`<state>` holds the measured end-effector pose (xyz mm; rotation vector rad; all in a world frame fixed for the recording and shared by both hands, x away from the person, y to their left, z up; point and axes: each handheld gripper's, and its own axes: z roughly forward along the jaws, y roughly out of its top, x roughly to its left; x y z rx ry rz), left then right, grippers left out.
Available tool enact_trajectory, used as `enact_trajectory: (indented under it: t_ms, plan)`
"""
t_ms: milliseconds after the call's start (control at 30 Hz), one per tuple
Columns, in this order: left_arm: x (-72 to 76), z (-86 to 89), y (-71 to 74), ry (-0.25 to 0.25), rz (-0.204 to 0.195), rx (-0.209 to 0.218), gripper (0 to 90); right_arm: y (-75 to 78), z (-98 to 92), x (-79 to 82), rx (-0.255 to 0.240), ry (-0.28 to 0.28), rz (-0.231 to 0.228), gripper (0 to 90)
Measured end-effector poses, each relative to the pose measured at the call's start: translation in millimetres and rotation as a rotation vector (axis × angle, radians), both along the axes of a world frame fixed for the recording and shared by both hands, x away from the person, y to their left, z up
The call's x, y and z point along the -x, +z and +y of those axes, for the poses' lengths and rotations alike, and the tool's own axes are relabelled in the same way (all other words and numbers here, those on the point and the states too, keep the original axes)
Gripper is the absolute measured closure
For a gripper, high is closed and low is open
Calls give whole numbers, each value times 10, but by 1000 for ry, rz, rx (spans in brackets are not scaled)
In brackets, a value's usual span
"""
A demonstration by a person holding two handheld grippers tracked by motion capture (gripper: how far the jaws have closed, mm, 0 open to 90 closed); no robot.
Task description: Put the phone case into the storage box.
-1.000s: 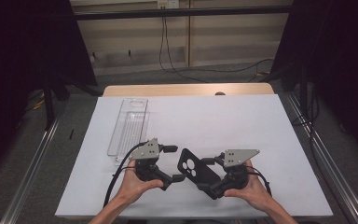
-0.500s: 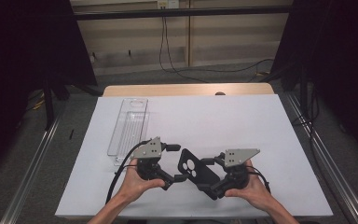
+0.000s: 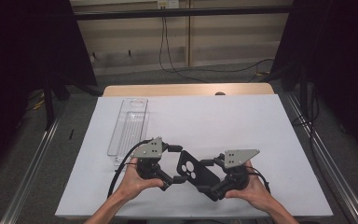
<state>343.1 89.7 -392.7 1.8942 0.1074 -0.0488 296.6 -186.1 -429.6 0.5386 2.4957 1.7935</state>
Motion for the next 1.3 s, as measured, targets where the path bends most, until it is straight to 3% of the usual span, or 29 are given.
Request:
enact_trajectory:
  t_ms: [400,867,1300]
  plan:
    - [-6,-10,-2,-44,9,34,44,19,-6,15,-12,21,3,144]
    - [-24,-34,-39,-102,52,52,57,5,11,23,-8,49,13,144]
    - [-8,-53,-33,-147,39,68,84,14,11,36,-6,73,15,145]
